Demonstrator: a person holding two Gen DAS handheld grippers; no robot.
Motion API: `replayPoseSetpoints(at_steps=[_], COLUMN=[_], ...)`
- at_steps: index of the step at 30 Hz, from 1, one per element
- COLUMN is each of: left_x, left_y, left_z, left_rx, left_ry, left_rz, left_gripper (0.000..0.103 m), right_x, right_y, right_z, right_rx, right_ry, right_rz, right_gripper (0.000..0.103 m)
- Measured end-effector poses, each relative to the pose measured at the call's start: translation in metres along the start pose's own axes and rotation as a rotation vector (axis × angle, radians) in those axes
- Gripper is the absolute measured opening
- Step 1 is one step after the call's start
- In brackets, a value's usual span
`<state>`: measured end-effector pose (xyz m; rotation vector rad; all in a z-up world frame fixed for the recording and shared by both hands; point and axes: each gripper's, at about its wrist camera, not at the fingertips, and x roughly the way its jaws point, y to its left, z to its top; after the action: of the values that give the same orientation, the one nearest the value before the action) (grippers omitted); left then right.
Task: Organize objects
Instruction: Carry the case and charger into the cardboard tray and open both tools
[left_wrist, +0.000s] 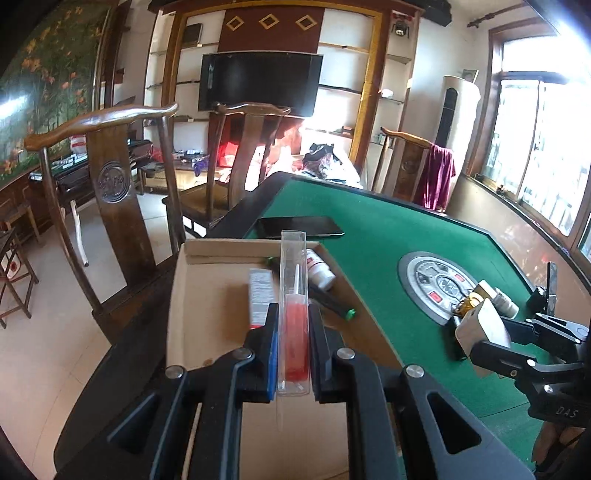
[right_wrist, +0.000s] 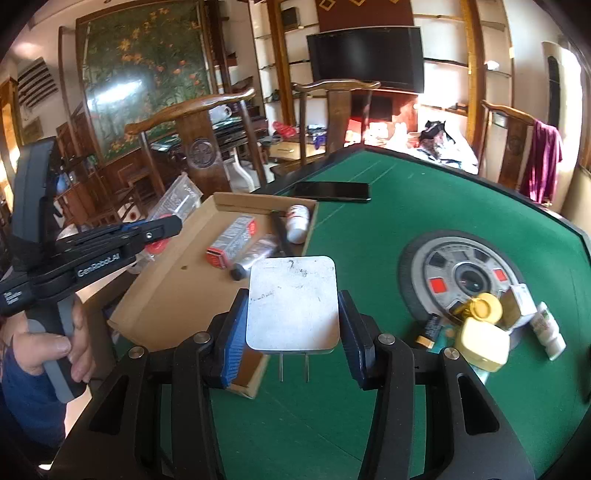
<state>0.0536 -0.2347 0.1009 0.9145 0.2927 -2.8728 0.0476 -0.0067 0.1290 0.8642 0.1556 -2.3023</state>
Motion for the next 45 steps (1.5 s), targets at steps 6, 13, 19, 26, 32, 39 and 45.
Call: replayPoseSetpoints(at_steps=[6,13,19,26,32,39,45], left_x=[0.034,0.083,0.111,0.142,0.149,0.15,0.154], left_y=[0.046,0.073,0.081,0.09,0.1,0.099,0.099], left_z=[0.008,0.021,0.032,0.041,0.042,0.044,0.044], left_rx=[-0.041,-0.086,-0.108,-0.087,-0.104,-0.089,-0.102], left_ry=[0.12,0.243,0.324,0.392,0.402,0.393,0.395], left_rz=[-0.017,-0.032,-0.038,-0.013,-0.023,-0.036,-0.056], left_gripper=[0.012,0.012,0.012,0.012,0.013,0.013,0.013], right_x=[0.045,0.111,0.14,0.169,0.193,0.211,0.212], right_y=[0.041,0.061,0.076,0.099,0.106,0.102,0.105], right_z=[0.012,0.018,0.024,0.048,0.06,0.06,0.061], right_rx=[-0.047,-0.027,-0.01,-0.013,-0.014,0.021,0.011], right_ry=[0.089,0.245,0.308,0.342,0.357,0.378,0.382], right_rz=[0.094,0.162,0.18,0.205,0.181,0.173,0.149], right_gripper=[0.046,0.046,0.046,0.046,0.046,0.046,0.047])
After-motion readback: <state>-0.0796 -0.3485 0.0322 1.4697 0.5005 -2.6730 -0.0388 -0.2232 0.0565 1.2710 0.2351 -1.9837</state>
